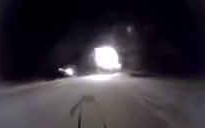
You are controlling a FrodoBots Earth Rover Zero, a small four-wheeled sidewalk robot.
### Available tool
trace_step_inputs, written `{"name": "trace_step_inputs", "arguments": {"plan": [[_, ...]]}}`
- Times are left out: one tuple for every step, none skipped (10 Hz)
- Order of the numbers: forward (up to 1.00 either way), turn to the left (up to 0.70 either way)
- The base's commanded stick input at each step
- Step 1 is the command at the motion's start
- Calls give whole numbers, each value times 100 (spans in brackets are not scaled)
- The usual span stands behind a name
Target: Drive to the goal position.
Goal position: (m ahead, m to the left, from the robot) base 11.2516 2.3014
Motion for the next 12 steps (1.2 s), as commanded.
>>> {"name": "trace_step_inputs", "arguments": {"plan": [[100, 0], [100, 0], [100, 0], [100, 0], [100, 15], [100, 40], [100, 38], [100, 32], [100, 8], [100, 0], [100, 0], [100, 0]]}}
